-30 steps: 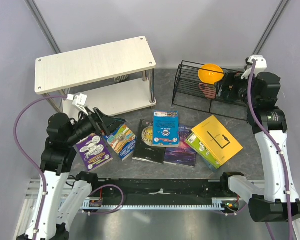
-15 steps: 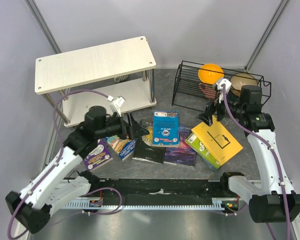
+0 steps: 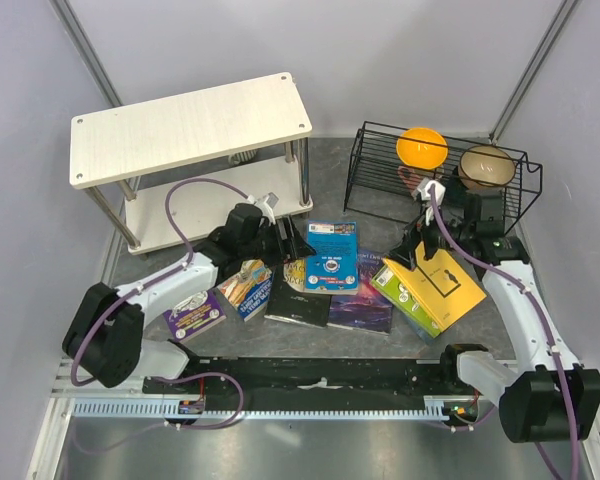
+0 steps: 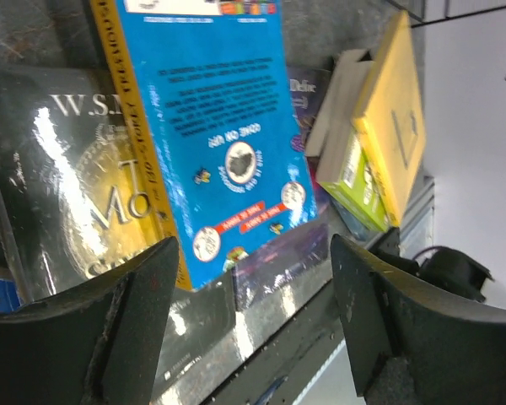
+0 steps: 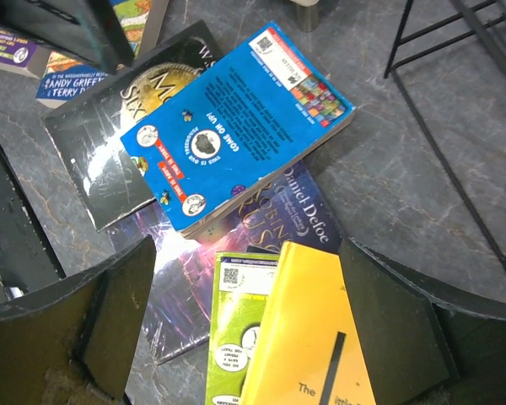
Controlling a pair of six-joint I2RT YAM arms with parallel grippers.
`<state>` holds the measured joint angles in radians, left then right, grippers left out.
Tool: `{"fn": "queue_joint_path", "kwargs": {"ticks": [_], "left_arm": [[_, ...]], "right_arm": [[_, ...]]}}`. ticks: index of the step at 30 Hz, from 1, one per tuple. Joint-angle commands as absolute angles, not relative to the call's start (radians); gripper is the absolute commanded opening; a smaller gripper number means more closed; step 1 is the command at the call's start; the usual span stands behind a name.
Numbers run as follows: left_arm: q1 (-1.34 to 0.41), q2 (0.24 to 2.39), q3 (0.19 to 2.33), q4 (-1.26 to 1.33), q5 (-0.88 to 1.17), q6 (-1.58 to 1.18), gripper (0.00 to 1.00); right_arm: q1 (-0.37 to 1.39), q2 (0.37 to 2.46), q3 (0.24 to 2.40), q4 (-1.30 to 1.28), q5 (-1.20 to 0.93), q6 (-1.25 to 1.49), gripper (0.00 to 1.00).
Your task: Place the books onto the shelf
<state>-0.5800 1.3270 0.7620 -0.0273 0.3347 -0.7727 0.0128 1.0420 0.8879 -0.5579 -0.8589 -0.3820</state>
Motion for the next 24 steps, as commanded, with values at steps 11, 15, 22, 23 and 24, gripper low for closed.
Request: {"fn": "queue_joint_path", "kwargs": {"ticks": [11, 15, 22, 23, 24], "left_arm": [[-0.601, 1.423, 0.723, 0.046, 0.245, -0.779, 0.79], [-0.607, 1.447, 0.713, 0.057, 0.249, -0.784, 0.79], [-0.621, 1.515, 0.742, 0.077, 0.256, -0.792, 0.79], [-0.621, 1.526, 0.747, 0.078, 0.259, -0.79, 0.79], [-0.623, 1.549, 0.753, 0.081, 0.261, -0.79, 0.79]], "right_arm": [[0.386, 1.32, 0.834, -0.155, -0.499, -0.028, 0.97], [0.457, 1.454, 0.873, -0.118, -0.287, 0.124, 0.97], [0.491, 1.526, 0.816, -0.022, -0.161, 0.31, 0.98], [0.489, 1.535, 0.81, -0.012, -0.207, 0.327, 0.98], [0.491, 1.552, 0.805, -0.006, -0.225, 0.339, 0.98]]}}
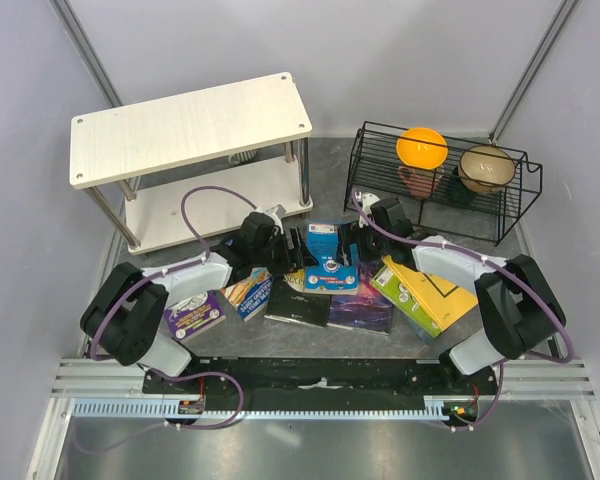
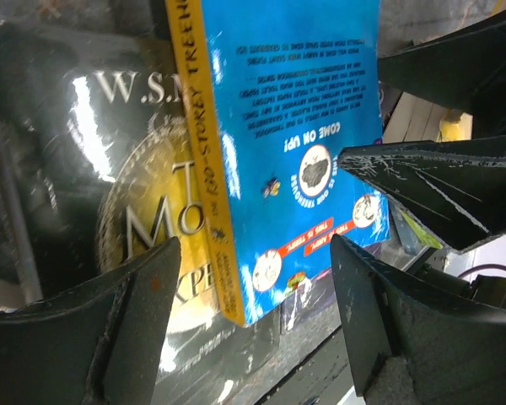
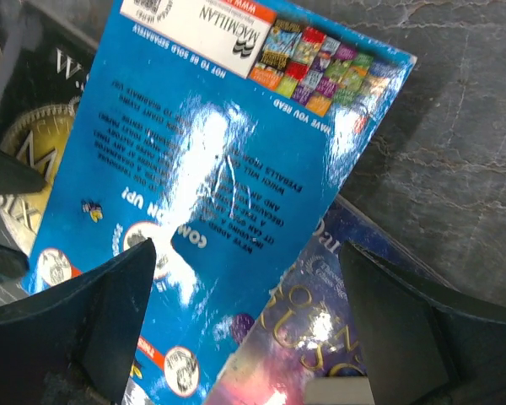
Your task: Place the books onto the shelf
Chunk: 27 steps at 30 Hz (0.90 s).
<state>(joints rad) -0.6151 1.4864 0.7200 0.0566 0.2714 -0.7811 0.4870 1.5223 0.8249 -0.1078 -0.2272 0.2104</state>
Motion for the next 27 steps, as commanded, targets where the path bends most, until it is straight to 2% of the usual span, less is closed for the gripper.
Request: {"fn": "queue_joint_path", "kwargs": {"ticks": [1, 8, 11, 15, 20, 25, 27], "left_arm": [[-0.624, 1.56, 0.761, 0.083, 0.262, -0.79, 0.79], [-0.63, 1.614, 0.762, 0.117, 0.287, -0.808, 0.78], [-0.634, 1.614, 0.749, 0.149, 0.305, -0.821, 0.77], [-0.635, 1.594, 0.712, 0.216, 0.336, -0.831, 0.74], [-0.635, 1.545, 0.68, 0.271, 0.351, -0.853, 0.73], [-0.635, 1.532, 0.666, 0.301, 0.354, -0.873, 0.7], [-0.635, 1.535, 0.664, 0.301, 0.35, -0.873, 0.69]], "right_arm": [[0.492, 1.561, 0.799, 0.02, -0.247, 0.35, 0.98], [0.492, 1.647, 0.807, 0.06, -0.388, 0.445, 0.95], [0.492, 1.66, 0.796, 0.098, -0.462, 0.485, 0.86], [0.492, 1.643, 0.784, 0.176, -0.547, 0.549, 0.67], [0.491, 1.595, 0.744, 0.281, -0.62, 0.612, 0.65], [0.494, 1.592, 0.742, 0.261, -0.6, 0.594, 0.67], [0.492, 1.592, 0.744, 0.259, -0.604, 0.592, 0.58]]}}
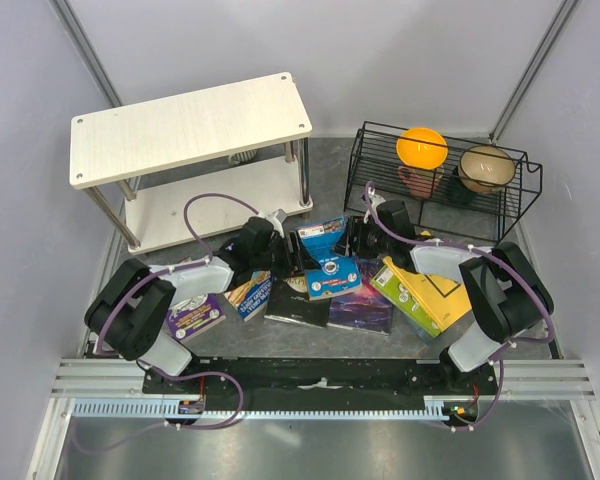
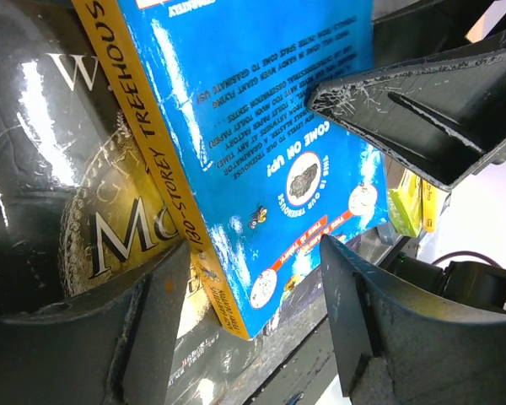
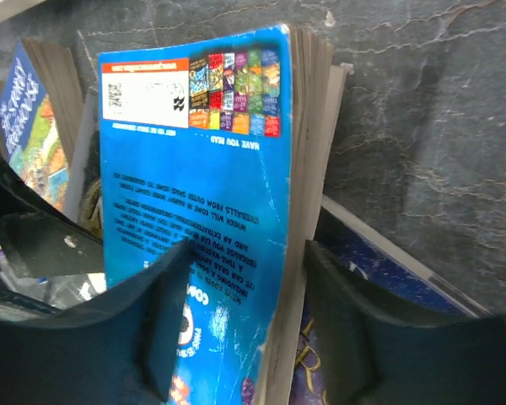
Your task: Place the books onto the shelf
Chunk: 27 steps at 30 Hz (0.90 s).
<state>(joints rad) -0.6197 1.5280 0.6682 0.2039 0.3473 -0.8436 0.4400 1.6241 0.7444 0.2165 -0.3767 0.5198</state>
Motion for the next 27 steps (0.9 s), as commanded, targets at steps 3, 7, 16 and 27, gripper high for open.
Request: {"fn": "queue_joint_path", "kwargs": {"ticks": [3, 7, 16, 27], "left_arm": [[-0.635, 1.519, 0.654, 0.299, 0.333, -0.87, 0.69], [-0.626, 1.401, 0.658, 0.188, 0.276, -0.8, 0.75], [-0.51, 1.022, 0.637, -0.17, 0.285, -0.66, 0.82], [-0.453, 0.788, 0.583, -0.268, 0.503, -0.693, 0.8]], "right_arm": [[0.494, 1.568, 0.75, 0.256, -0.614, 0.578, 0.3], [0.485, 1.464, 0.744, 0.247, -0.618, 0.52, 0.05], [0.474, 1.39, 0.894, -0.061, -0.844, 0.115, 0.0], [0.474, 1.394, 0.979, -0.153, -1.035, 0.015, 0.0]]}}
